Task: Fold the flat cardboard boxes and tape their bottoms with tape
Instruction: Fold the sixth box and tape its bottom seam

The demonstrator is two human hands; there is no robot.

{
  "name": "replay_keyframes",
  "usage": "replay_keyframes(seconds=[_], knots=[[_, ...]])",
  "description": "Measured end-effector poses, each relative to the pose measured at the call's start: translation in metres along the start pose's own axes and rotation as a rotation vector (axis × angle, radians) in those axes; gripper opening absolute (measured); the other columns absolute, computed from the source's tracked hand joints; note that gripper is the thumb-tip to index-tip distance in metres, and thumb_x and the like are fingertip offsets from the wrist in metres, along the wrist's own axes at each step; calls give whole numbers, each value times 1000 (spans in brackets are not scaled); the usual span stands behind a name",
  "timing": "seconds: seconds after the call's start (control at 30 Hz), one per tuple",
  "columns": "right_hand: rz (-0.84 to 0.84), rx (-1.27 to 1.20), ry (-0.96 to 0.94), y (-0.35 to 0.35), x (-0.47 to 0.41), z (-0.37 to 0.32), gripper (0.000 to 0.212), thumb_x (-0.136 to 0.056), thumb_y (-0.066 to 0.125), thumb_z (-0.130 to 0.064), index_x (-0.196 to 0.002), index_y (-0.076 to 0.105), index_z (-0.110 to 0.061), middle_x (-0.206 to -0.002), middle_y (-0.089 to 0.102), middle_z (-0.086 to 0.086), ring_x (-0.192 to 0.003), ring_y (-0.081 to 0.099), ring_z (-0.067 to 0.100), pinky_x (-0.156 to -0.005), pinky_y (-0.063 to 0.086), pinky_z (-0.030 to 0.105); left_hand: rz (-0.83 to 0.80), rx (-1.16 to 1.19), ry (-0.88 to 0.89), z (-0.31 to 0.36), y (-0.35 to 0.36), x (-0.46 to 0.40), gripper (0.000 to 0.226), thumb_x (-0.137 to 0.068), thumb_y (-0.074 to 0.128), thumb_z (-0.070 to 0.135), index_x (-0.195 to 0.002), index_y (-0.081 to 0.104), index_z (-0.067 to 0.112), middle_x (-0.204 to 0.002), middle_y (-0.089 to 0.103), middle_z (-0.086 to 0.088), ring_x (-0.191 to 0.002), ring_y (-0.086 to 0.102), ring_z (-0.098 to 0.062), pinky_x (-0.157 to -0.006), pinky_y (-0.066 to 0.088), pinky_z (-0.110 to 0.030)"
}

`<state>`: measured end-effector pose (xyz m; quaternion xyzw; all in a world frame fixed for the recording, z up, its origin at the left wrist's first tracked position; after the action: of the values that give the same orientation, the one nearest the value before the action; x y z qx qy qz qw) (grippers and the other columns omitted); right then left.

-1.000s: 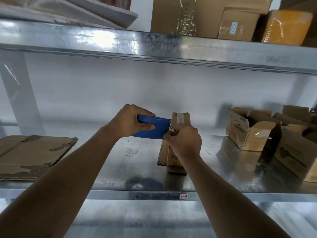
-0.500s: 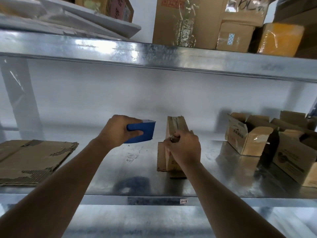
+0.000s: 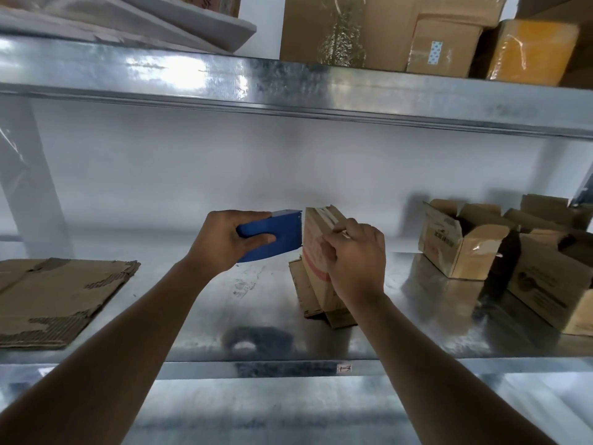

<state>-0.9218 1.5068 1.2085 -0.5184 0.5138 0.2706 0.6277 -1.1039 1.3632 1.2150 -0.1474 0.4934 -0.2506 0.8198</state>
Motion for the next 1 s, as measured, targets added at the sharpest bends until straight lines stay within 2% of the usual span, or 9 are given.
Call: replay_keyframes(seconds=[0.17,0.23,0.33,0.43,0.53,0.7,0.8,0.9,1.0], knots=[[-31,55,117,3,3,17,35,-95,47,-22,-87,79,-10,-95,70,8,-77,61,25,-80,51,36,32,31,-52,-13,2,3,43,-81,89,21,-122,77,19,-97,64,44,-93,66,15,-82,51,-5],[-132,141,140,9,2,20,26,-95,57,-21,-105,76,-6,-98,69,13,-80,63,28,-78,52,39,30,51,-59,-16,3,4,43,-80,89,20,-121,77,19,-95,65,45,-95,67,14,-84,51,-5],[-334,242,175,16,-1,22,39,-98,59,-31,-128,65,-7,-107,67,13,-94,63,27,-85,50,40,31,75,-67,-16,5,5,41,-81,88,20,-120,77,23,-94,63,50,-96,67,12,-84,51,-5],[-448,272,155,19,-4,24,36,-104,49,-36,-125,67,-13,-117,60,7,-107,55,22,-97,42,35,45,92,-62,-9,1,5,39,-82,87,20,-116,74,34,-94,63,51,-96,67,13,-84,50,-4],[-496,228,76,11,-8,16,29,-100,59,-25,-125,68,-14,-116,58,5,-105,53,21,-98,40,33,46,106,-27,2,-5,4,42,-83,87,18,-107,68,47,-94,64,50,-93,68,13,-82,50,-4],[-544,113,150,-7,-3,38,33,-88,58,2,-110,75,-16,-108,58,3,-88,59,21,-82,54,30,90,197,-36,2,-26,4,29,-82,87,14,-108,80,23,-99,75,26,-95,72,0,-87,59,-20],[-544,113,279,-18,3,66,35,-88,56,5,-111,73,-15,-105,58,3,-87,62,24,-76,57,34,88,259,-19,12,-37,9,38,-81,85,15,-117,76,21,-111,76,20,-101,74,-6,-88,58,-19],[-550,160,289,-23,4,66,39,-93,60,-13,-132,59,-15,-113,56,9,-100,61,29,-89,52,39,72,345,-52,17,-39,18,39,-81,84,10,-119,76,16,-111,78,11,-102,75,-12,-86,60,-23],[-669,200,212,-9,11,44,72,-93,61,-52,-156,28,-42,-139,44,14,-132,47,36,-115,31,55,81,346,-79,23,-37,27,39,-80,84,9,-118,76,16,-110,78,12,-100,75,-11,-84,59,-20]])
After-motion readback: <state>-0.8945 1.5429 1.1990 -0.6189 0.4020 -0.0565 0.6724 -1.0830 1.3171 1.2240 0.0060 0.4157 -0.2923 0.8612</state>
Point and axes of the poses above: each hand's wrist, its own x-axis away from the middle knuckle, its own y-axis out of the palm, z = x × y, the point moved 10 cm from there along -x, towards the middle knuckle
